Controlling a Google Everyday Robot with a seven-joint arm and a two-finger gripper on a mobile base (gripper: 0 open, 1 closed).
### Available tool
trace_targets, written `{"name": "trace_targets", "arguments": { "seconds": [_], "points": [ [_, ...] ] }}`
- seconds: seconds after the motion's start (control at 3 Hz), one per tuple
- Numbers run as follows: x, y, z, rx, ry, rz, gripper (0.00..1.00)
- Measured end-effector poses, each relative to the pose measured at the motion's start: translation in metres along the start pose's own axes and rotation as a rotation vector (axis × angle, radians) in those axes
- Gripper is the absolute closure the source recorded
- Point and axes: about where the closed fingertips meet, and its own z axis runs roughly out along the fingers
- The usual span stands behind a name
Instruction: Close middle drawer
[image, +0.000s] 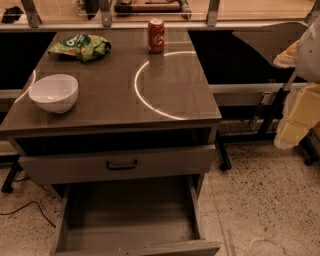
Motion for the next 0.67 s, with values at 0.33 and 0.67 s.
{"name": "trace_targets", "arguments": {
  "seconds": [0.33, 0.67],
  "points": [
    [0.0, 0.0, 0.0, 0.0, 0.0, 0.0, 0.0],
    [0.02, 0.005, 0.018, -0.024, -0.029, 0.006, 0.0]
  ]
}}
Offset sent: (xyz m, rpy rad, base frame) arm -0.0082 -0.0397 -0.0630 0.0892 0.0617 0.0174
